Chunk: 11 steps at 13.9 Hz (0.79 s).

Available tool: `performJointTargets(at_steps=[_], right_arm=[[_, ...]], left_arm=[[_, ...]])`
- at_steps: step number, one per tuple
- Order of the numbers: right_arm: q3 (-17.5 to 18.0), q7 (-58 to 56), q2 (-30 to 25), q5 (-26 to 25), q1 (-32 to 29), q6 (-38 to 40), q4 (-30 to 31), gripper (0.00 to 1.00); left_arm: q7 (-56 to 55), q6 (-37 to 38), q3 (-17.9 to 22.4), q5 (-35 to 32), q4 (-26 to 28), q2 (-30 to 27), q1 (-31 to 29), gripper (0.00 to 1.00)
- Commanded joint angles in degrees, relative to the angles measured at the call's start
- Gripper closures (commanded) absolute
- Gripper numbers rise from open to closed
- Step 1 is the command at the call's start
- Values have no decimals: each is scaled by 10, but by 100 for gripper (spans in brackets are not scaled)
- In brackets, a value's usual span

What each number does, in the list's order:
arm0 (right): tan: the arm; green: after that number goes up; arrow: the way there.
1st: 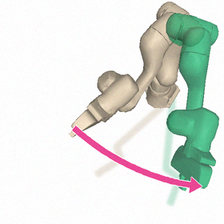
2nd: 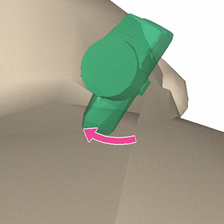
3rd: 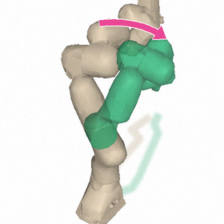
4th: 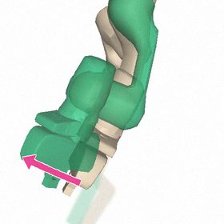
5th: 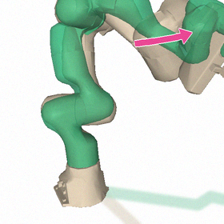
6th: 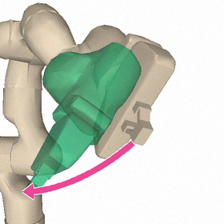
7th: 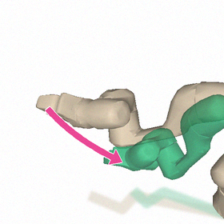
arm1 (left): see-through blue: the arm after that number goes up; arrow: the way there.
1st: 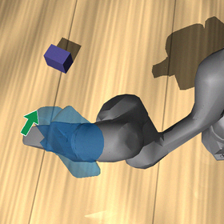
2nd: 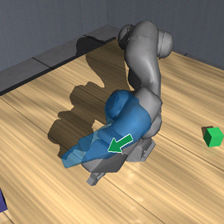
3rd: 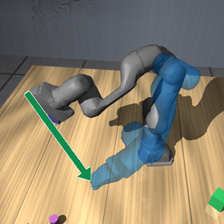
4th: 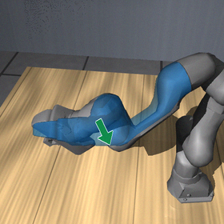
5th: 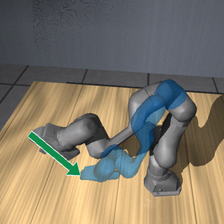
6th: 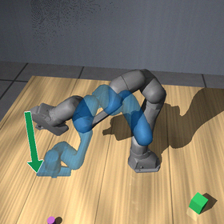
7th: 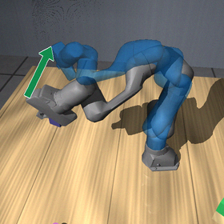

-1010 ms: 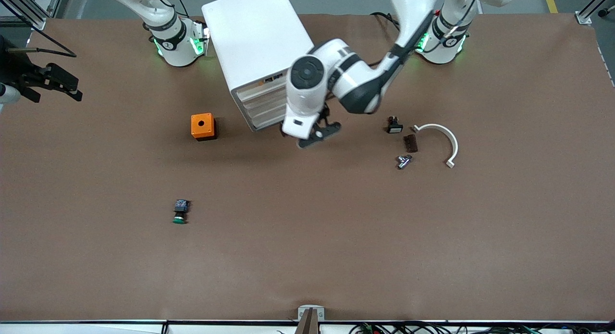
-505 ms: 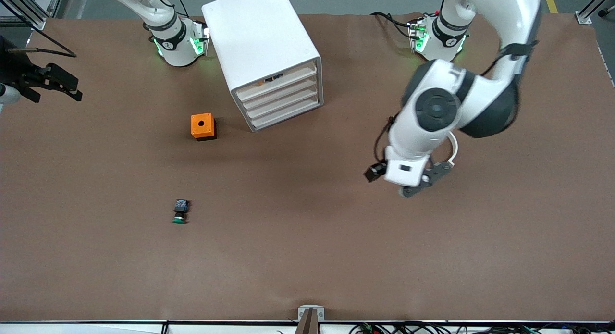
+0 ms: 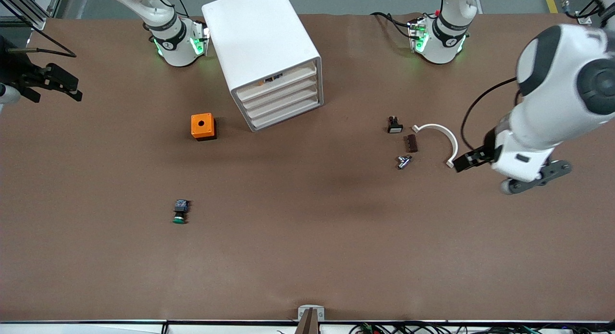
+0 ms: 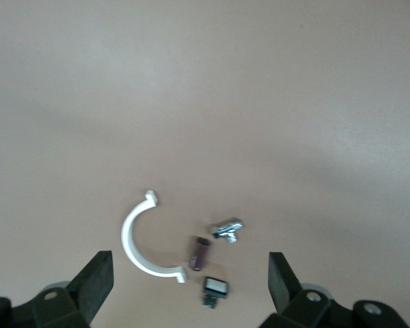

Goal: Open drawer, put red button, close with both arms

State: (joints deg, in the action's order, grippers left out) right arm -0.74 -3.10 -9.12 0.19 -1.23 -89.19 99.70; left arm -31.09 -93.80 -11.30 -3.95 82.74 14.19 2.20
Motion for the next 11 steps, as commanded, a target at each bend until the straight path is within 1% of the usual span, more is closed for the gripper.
performJointTargets(at_steps=[1,3,5,7,8,11], right_arm=[[-1,-5,-6,9,-1,-1,3,0],[-1,-5,-6,9,-1,-6,3,0],[-1,-5,-6,9,0,-7,2,0],[-1,-5,-6,9,0,-9,3,0],[-1,-5,-6,9,-1,-9,3,0],[-1,-5,-7,9,-1,-11,2,0]], left_arm=[[105,10,-2,-11,55,-72,-23,0],[171,11,30,-11,100,-129,-21,0],[238,12,49,-11,137,-174,-21,0],[246,13,59,-4,167,-215,-20,0],[246,20,59,-3,177,-228,-20,0],[254,34,59,-2,180,-246,-20,0]])
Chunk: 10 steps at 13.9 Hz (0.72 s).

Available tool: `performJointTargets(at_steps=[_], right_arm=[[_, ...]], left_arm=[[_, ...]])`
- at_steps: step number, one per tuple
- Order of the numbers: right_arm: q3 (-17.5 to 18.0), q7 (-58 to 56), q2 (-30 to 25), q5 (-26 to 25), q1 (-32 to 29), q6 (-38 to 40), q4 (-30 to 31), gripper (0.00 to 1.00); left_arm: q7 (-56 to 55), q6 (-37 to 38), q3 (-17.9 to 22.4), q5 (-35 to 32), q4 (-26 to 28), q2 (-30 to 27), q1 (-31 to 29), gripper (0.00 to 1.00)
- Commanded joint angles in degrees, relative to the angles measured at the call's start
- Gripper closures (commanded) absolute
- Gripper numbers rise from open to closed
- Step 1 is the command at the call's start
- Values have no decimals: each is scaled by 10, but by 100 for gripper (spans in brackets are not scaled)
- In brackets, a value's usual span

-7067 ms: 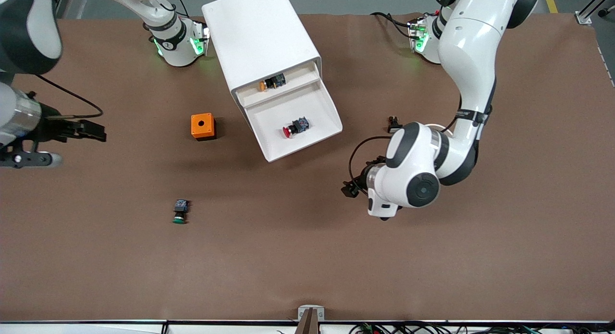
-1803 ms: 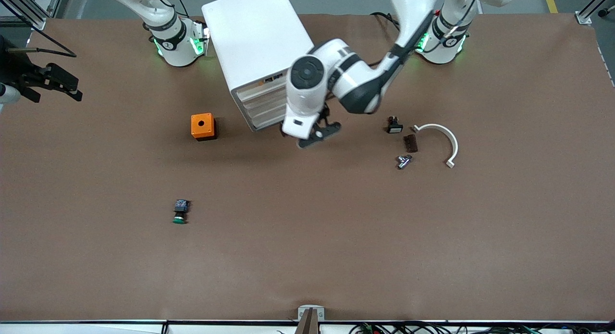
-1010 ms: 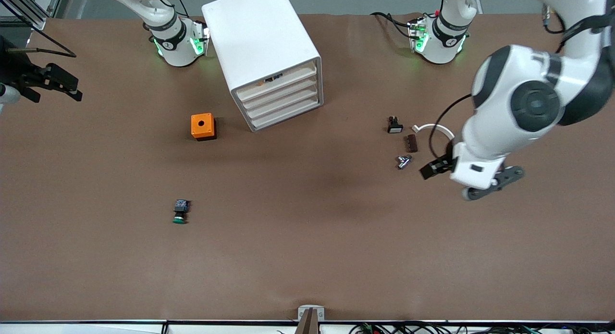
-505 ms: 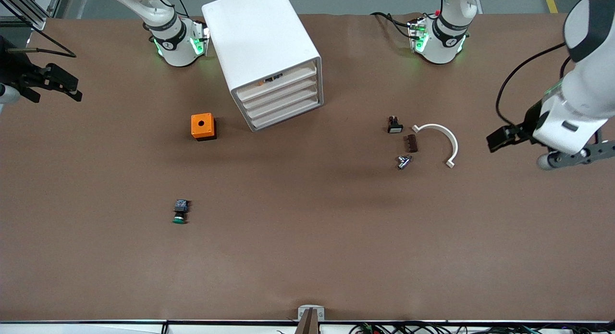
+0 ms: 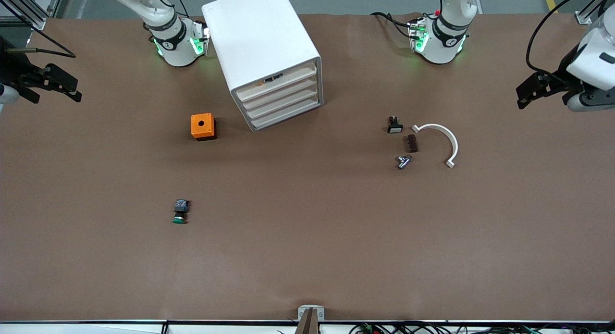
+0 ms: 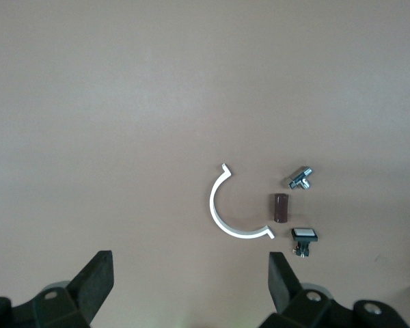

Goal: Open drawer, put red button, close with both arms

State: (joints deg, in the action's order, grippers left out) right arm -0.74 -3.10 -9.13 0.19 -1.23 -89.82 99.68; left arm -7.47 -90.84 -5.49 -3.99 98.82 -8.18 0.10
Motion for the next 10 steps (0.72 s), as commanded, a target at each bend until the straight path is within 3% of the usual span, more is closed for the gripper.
performJointTargets(at_steps=[1,10], right_arm=[[-1,-5,-7,10,0,-5,2,0],[-1,-1,-9,10,-1,-7,1,0]], left_arm=[[31,7,0,-1,18,-22,-2,0],[42,19,1,21,-19,0,-3,0]])
